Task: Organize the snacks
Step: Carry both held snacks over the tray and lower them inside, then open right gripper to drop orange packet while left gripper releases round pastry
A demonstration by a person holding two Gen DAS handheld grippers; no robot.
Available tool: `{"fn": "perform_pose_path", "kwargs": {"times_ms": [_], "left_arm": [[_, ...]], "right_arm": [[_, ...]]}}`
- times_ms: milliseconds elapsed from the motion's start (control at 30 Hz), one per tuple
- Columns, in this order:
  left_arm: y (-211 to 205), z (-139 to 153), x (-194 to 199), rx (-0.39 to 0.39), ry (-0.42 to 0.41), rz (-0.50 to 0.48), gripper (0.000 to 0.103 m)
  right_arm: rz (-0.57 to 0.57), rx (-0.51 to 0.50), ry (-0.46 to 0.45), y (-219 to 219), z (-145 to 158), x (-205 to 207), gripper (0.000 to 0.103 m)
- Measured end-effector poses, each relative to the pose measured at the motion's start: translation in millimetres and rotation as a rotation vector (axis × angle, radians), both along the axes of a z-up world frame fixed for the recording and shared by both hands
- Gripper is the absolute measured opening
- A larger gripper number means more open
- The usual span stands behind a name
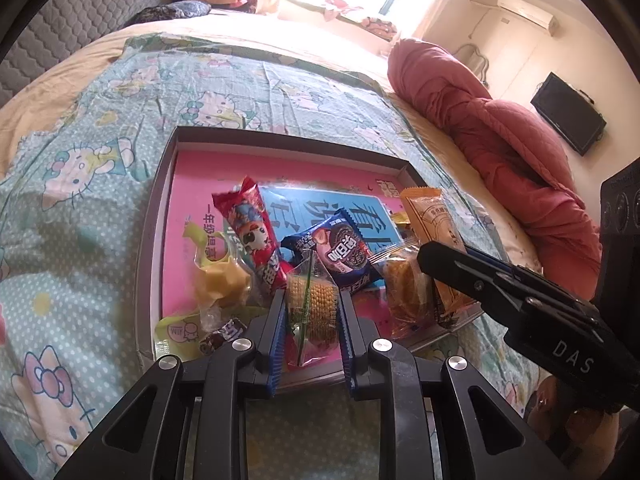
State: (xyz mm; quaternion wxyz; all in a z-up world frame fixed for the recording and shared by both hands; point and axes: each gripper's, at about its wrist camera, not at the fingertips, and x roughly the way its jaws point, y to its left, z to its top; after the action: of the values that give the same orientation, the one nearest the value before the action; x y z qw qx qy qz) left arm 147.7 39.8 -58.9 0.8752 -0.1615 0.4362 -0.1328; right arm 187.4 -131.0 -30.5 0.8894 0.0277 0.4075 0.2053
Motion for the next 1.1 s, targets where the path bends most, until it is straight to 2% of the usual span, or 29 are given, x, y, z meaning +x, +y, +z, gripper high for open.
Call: {"fn": "perform_pose_path", "kwargs": {"times_ms": [433,833,1100], "left_arm": [[5,-5,0,-0.021,0.022,-0.016,0.024],[5,-6,-1,-0.019,0.032,-0.023,0.024],[4,-6,-1,-0.013,0.030,-0.025,0.024]], "right_arm": [[0.020,-0.025,0.025,21,-8,10,0.029],[0.003,-0.016,0.077,16,-21,16,0.029],[-0.010,-0.011,0.078,12,-22,16,0.030]]}}
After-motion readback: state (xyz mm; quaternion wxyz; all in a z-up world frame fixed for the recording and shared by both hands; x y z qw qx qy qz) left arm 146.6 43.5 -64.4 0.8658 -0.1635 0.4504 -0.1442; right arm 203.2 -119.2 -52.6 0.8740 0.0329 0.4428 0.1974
